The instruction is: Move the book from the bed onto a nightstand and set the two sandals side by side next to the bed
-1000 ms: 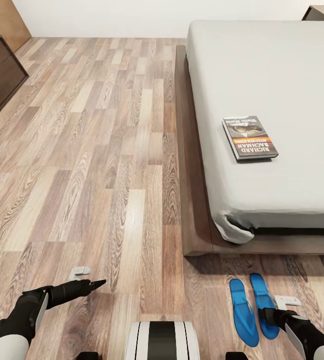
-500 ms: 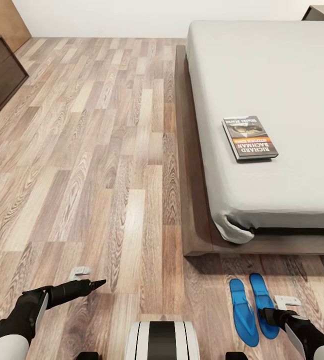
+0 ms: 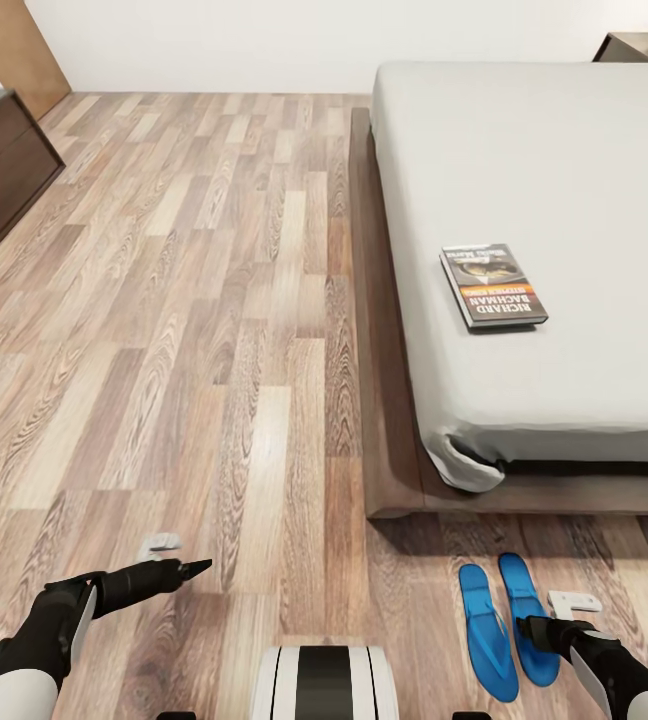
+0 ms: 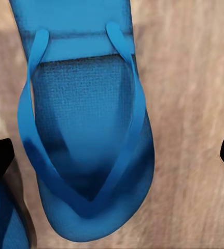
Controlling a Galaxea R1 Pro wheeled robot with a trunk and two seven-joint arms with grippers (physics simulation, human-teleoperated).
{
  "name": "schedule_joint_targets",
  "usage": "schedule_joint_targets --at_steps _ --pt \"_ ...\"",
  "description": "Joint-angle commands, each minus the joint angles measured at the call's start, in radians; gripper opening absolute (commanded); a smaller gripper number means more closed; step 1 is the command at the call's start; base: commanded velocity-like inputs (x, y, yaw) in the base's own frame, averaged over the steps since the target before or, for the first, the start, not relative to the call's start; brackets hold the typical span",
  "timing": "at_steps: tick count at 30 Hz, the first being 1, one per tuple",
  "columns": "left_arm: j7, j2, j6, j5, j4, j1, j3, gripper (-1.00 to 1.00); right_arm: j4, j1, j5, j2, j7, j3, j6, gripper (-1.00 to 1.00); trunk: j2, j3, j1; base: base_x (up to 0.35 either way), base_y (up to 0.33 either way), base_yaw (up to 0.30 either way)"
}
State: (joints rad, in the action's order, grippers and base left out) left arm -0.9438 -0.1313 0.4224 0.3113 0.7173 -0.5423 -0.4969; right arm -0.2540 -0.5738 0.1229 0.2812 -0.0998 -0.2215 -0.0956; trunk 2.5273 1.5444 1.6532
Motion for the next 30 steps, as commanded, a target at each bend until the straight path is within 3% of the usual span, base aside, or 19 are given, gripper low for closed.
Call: schedule_joint_targets --at_steps 1,30 --pt "-0.007 0.001 0.009 0.006 0.001 -0.001 -0.005 1.00 -0.002 0.000 0.011 0.000 -0.007 -0.009 -0.006 1.00 0.000 -0.003 -0.001 0.000 0.000 0.000" --pt "-0.007 0.001 0.009 0.008 0.001 -0.001 -0.003 1.00 -0.004 0.000 0.007 0.000 -0.017 -0.009 -0.007 1.00 -0.007 -0.116 -0.014 0.000 0.000 0.000"
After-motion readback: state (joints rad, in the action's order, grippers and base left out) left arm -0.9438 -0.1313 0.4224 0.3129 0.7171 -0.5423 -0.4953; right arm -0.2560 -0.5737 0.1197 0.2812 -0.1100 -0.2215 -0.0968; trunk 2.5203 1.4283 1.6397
